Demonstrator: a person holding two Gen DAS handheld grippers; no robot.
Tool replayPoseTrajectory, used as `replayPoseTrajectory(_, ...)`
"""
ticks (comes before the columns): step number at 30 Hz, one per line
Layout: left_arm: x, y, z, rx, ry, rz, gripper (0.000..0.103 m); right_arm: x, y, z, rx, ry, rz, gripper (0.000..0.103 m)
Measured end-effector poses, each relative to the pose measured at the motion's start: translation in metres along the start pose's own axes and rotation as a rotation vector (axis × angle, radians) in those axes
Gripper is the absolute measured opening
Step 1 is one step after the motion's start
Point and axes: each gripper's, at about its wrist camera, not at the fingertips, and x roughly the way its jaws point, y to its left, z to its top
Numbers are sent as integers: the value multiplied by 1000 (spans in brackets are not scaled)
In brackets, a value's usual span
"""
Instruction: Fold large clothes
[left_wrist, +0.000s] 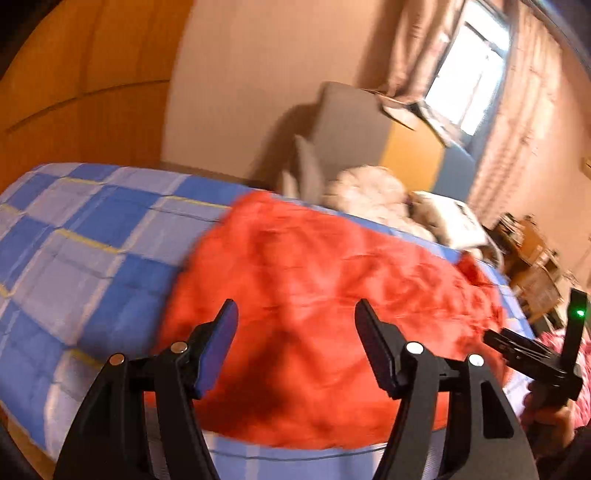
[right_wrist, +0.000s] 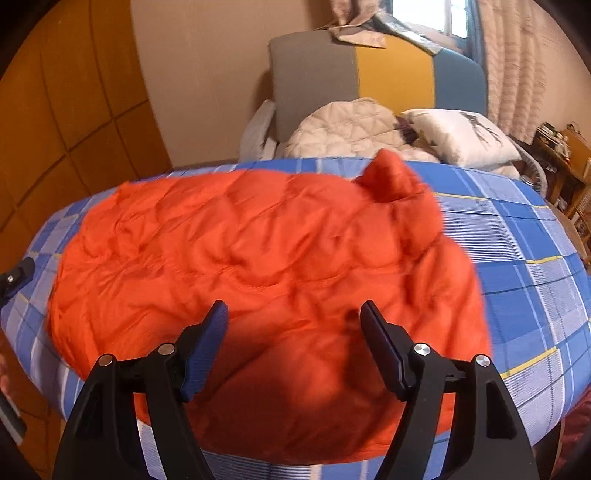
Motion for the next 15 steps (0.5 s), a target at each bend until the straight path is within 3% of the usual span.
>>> replayPoseTrajectory(7, 43, -80, 7, 88, 42, -71, 65, 10, -35, 16, 44, -13, -56, 73)
replayPoseTrajectory(10, 64, -107, 10, 136, 61, -65, 65, 20, -45, 22, 42, -8, -73, 73)
replayPoseTrajectory(15, 93, -120, 13, 140, 89, -23, 65, 47, -58, 29, 42, 34, -105, 73)
